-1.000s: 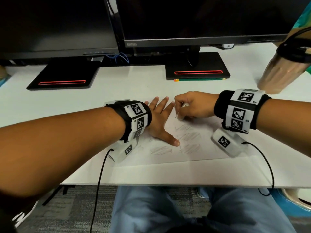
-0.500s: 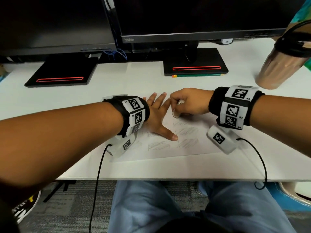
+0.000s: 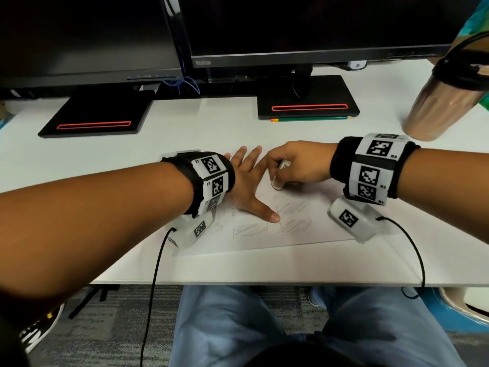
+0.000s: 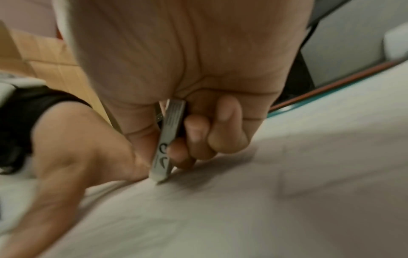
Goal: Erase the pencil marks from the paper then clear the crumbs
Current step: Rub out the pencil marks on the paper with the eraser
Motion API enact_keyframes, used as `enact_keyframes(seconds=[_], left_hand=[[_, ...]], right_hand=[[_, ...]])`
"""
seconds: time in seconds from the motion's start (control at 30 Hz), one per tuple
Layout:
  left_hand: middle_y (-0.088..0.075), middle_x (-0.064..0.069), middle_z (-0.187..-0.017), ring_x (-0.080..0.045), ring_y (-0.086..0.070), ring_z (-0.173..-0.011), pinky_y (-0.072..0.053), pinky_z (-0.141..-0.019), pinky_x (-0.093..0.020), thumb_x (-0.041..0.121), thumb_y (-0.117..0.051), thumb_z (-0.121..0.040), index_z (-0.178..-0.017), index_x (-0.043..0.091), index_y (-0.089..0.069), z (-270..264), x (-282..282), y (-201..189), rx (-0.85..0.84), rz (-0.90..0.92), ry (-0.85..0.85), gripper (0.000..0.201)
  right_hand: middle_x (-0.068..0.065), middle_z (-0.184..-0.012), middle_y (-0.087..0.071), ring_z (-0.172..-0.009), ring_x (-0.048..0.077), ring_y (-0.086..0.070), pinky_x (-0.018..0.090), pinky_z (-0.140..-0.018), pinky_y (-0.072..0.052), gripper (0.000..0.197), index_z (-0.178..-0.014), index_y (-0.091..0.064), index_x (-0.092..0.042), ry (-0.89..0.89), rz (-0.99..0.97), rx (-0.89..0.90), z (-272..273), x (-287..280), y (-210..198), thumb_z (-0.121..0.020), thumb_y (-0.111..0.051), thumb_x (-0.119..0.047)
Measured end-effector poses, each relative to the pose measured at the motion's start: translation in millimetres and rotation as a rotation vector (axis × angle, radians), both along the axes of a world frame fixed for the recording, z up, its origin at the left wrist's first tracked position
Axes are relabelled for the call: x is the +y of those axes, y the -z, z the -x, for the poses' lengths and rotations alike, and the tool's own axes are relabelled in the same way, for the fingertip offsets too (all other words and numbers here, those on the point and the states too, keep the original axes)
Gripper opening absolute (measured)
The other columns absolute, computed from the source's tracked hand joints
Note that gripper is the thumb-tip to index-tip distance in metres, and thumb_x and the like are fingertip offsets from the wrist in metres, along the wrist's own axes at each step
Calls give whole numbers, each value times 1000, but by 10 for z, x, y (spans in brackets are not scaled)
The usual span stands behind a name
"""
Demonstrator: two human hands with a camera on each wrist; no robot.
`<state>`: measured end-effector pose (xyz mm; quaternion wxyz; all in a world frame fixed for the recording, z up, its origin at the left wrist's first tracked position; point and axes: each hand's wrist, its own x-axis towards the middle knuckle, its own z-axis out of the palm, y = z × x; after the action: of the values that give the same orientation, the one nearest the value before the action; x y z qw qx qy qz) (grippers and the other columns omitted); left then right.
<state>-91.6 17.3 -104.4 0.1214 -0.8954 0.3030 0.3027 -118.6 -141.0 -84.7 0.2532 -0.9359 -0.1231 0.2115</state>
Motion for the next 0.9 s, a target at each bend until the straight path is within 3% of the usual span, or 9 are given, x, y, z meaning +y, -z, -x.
enact_keyframes(seconds=[0.07,0.17,0.27,0.37,0.4,0.5,0.6,0.7,0.9], left_hand=[[39,-4,-157,-30,33,-145,8,-121,-53,90,-54,-65,-153,26,25,-8,-5,-2,3,-11,1,135],[40,-5,-156,-31,34,-144,8,-121,-54,90,-53,-65,-153,27,24,-7,-2,-8,6,-18,12,133],[39,-3,-157,-29,33,-145,8,-121,-53,91,-53,-63,-151,26,28,-8,-2,-3,3,-12,2,137],[39,-5,-157,-31,33,-145,8,-121,-53,91,-53,-64,-154,26,23,-2,1,-10,0,-12,9,134],[39,-4,-157,-30,33,-145,8,-121,-53,91,-52,-64,-154,26,23,-2,0,-13,6,-9,7,134],[39,-2,-157,-28,34,-145,9,-121,-52,92,-53,-62,-151,27,29,-4,8,-30,23,1,-7,137],[41,0,-156,-27,38,-143,12,-120,-54,92,-54,-62,-150,26,31,9,27,-43,33,19,-17,139],[43,0,-154,-25,42,-140,15,-119,-52,89,-53,-69,-151,21,30,59,24,-55,23,80,-20,135],[40,2,-156,-23,37,-143,13,-120,-53,90,-53,-67,-150,22,32,95,-25,-22,34,54,9,137]], right_hand=[[-8,-79,-66,-72,8,-59,31,-77,-50,9,-89,-63,-13,-37,11,-4,19,30,19,-85,-66,-21],[-10,-67,-65,-60,2,-57,25,-67,-46,9,-87,-64,-12,-56,-13,35,24,57,23,-84,-68,-19],[-9,-73,-68,-65,5,-60,30,-73,-51,7,-86,-64,-14,9,-2,-12,-12,-9,3,-84,-67,-20],[-20,-64,-64,-57,-6,-56,14,-61,-43,9,-86,-62,-12,-63,-12,35,55,51,23,-84,-68,-19],[-19,-63,-63,-56,-5,-55,13,-59,-42,9,-86,-63,-13,-68,-10,43,72,62,23,-84,-69,-19],[-10,-78,-70,-69,7,-63,25,-68,-49,6,-83,-69,-25,-12,16,-51,65,-16,-49,-80,-74,-26],[0,-70,-69,-52,12,-61,27,-52,-52,8,-86,-72,-25,91,-108,-66,88,-110,-142,-81,-75,-20],[9,-71,-70,-49,14,-59,27,-47,-50,10,-91,-71,-20,172,-151,-65,127,-190,-158,-85,-69,-12],[-2,-64,-62,-52,13,-50,25,-48,-42,6,-93,-64,-19,264,-154,-31,149,-180,-48,-88,-66,-18]])
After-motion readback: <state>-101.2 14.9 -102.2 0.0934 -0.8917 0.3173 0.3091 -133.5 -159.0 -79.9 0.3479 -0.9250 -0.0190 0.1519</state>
